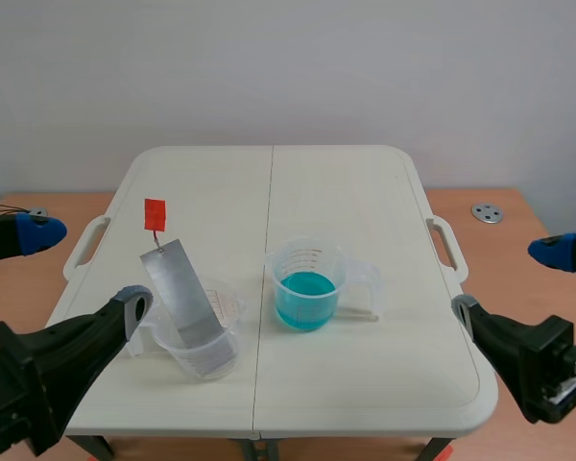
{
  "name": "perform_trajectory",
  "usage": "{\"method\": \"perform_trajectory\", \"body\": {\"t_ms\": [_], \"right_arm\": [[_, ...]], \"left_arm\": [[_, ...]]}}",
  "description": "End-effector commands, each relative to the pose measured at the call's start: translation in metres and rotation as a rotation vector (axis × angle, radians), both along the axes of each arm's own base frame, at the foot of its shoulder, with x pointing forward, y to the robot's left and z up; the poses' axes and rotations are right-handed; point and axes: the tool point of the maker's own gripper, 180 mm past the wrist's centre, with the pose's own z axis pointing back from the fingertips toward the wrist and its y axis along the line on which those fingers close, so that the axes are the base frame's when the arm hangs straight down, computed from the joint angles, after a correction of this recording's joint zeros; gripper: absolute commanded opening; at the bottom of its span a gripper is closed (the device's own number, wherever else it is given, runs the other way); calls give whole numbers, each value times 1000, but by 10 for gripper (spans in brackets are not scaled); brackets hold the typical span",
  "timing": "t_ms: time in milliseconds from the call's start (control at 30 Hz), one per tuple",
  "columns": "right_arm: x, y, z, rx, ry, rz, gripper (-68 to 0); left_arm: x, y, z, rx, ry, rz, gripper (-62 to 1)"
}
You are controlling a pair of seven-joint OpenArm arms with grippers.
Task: Hold the metal plate by the orange handle, dip it into the blue solution, take it out and point at it, then put the plate back in the beaker on the left.
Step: 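Lift the metal plate out of the left beaker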
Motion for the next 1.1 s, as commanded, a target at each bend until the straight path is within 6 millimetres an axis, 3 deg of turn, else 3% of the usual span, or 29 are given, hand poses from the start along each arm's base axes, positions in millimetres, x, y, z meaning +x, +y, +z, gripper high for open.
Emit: {"method": "perform_trajectory", "body": {"t_ms": [0,33,67,167,200,433,633,833,1067], "right_arm": [[9,10,15,28,-48,31,-126],[10,15,16,35,-48,49,-126],[11,20,17,40,-51,66,-126],[15,33,21,57,-62,109,-126],[17,37,22,60,-66,120,-126],[35,57,28,93,-96,168,-126],[49,74,27,113,-101,213,-126],[65,91,25,146,-95,226,-126],[76,123,20,241,-70,292,-126]], "left_arm": [[2,0,6,-15,-21,6,14],[2,0,6,-15,-21,6,14],[2,0,6,-15,-21,6,-81],[2,1,3,-1,-7,6,-503],[2,1,1,16,-7,4,-605],[6,16,-3,79,-17,63,-582],[-13,48,-26,205,76,130,-582],[-60,82,-85,409,336,166,-582],[-107,124,-138,497,550,213,-582]]}}
